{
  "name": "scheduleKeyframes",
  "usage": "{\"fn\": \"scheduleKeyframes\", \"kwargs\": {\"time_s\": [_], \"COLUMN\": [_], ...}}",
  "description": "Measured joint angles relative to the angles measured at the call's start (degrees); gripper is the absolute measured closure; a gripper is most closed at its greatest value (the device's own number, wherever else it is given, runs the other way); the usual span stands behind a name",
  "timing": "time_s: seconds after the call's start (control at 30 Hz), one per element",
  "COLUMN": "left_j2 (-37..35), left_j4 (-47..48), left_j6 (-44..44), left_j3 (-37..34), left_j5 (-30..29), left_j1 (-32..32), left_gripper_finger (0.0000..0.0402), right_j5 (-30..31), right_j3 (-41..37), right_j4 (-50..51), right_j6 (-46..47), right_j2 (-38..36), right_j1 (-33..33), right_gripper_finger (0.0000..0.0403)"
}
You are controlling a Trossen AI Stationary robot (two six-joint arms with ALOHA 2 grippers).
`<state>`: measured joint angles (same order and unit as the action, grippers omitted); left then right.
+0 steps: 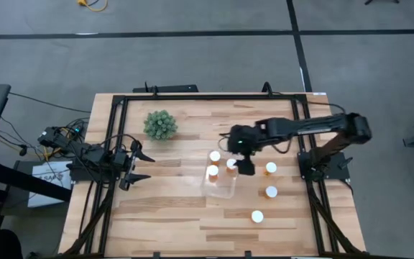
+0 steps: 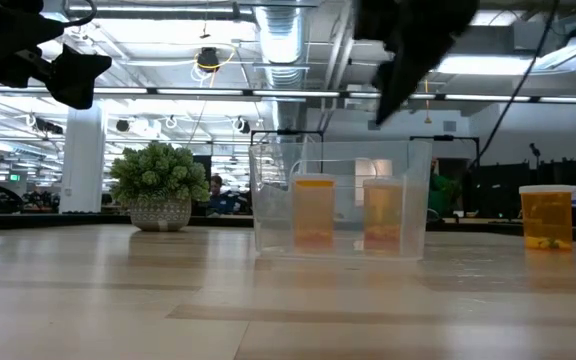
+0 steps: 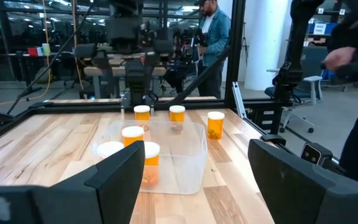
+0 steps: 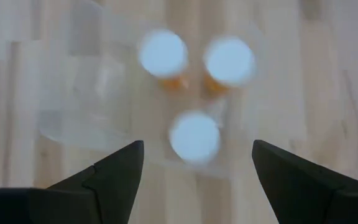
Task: Pick and place pill bottles into a basket
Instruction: Put the orange medicine bottle into the transparent bin
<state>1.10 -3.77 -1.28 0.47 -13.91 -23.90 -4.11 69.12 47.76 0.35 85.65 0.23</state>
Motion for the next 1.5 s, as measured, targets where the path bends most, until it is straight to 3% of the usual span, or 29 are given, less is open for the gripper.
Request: {"fn": "scheduleKeyframes", "kwargs": {"time_s": [0.27, 0.5, 0.87, 1.5], "left_j2": [0.0, 0.0, 0.0, 0.0], "left_j4": [0.0, 0.0, 0.0, 0.0], "left_j6": [0.0, 0.0, 0.0, 0.0], "left_j3": [0.0, 0.0, 0.0, 0.0], "left_j5": [0.0, 0.0, 0.0, 0.0], "left_j1": [0.0, 0.0, 0.0, 0.0], "left_gripper_finger": [0.0125, 0.0125, 0.0125, 0.0125], "right_j5": [5.9, 9.1, 14.7, 14.8], "right_j3": [-17.1, -25.8, -26.3, -29.5], "right_j4": [-0.2, -0.2, 7.9, 6.5], "right_j6": [8.7, 17.2, 26.2, 26.7], "right_j2": [-8.6, -15.8, -23.2, -20.5], "right_j1": [1.3, 3.3, 6.8, 9.2], "right_gripper_finger": [0.0107, 0.0107, 0.0107, 0.0107]}}
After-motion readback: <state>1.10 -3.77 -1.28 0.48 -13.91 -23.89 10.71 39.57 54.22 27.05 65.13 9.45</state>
